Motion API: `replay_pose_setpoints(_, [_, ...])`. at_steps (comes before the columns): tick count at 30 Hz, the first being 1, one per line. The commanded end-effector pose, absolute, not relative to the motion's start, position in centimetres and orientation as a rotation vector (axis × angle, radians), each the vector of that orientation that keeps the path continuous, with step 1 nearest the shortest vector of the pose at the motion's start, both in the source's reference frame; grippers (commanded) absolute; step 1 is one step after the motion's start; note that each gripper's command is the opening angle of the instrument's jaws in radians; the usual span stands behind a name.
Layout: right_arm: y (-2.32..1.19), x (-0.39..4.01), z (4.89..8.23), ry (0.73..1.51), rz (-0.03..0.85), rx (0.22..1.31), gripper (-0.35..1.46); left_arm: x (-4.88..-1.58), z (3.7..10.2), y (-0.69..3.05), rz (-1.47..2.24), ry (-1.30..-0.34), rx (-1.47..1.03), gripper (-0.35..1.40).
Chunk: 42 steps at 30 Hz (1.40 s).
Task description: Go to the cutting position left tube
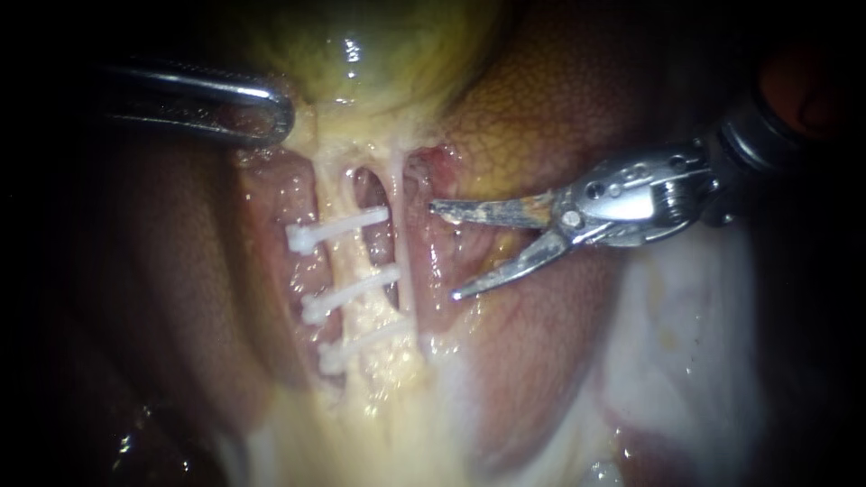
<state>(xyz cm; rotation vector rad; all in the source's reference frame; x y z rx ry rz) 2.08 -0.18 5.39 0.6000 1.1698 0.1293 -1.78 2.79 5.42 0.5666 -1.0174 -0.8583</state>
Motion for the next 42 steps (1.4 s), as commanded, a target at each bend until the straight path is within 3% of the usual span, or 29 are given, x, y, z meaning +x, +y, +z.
replay_pose_setpoints(1, [-0.19, 2.1, 5.4, 1.169, 0.13, 0.606, 1.34, -1.78, 5.42, 2.79, -0.859, -1.017, 0.567, -0.35])
replay_pose_setpoints(19, [-0.32, 2.26, 5.66, 1.162, 0.138, 0.629, 1.34, -1.79, 5.43, 2.77, -0.858, -1.017, 0.567, -0.35])
replay_pose_setpoints(42, [-0.21, 2.54, 5.89, 1.163, 0.132, 0.664, 1.34, -1.8, 5.43, 2.76, -0.856, -1.018, 0.569, -0.35])
